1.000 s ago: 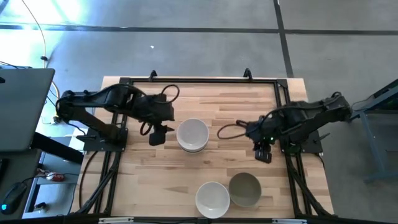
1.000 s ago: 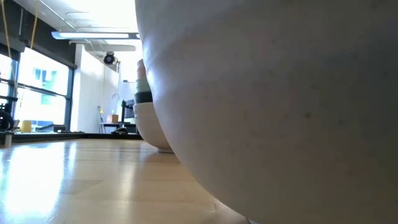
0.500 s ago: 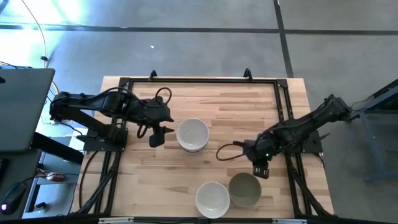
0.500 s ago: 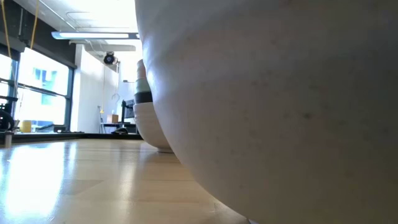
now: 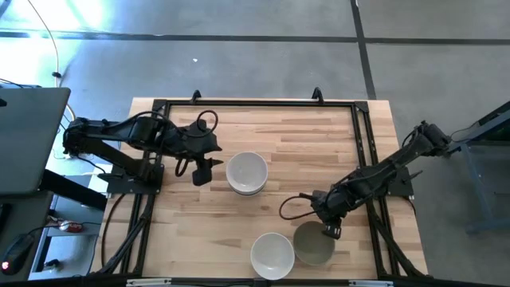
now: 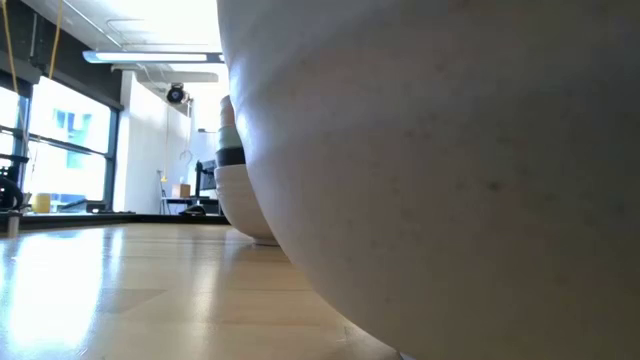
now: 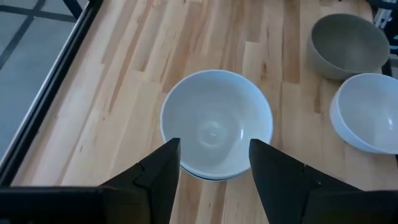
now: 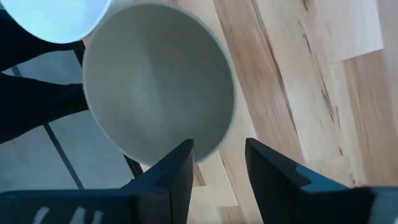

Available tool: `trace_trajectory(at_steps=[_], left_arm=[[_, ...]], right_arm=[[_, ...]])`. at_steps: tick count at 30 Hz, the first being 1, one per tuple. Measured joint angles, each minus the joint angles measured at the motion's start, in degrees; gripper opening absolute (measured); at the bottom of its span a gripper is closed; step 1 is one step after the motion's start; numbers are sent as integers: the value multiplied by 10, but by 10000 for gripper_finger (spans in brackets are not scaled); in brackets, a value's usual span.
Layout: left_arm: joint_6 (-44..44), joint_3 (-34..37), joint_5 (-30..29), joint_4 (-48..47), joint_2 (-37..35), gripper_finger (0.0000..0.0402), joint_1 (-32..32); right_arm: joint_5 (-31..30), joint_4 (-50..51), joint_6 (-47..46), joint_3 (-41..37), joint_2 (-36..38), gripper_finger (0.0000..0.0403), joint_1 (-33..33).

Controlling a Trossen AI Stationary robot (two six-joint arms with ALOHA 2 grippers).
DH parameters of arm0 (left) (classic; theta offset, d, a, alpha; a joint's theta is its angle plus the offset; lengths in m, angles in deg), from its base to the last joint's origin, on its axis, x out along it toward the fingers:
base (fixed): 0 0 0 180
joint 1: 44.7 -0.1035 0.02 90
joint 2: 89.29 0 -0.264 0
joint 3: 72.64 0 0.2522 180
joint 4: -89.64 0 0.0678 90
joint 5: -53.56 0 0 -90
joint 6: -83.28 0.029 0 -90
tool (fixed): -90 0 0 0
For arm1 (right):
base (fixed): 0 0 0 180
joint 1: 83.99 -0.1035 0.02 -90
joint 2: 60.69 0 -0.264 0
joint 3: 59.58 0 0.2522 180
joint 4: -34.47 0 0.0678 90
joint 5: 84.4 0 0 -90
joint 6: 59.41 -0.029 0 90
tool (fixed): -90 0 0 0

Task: Nest bowls inside each other
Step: Stack the gray bowl on the white bowl

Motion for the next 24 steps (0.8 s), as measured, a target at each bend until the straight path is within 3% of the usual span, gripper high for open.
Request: trace_trajectory(at_steps=[24], left_arm=[[0,0,-4,-1,0,182,0]], right_arm=[[-10,-187,-61,-136,-2,138,-2]])
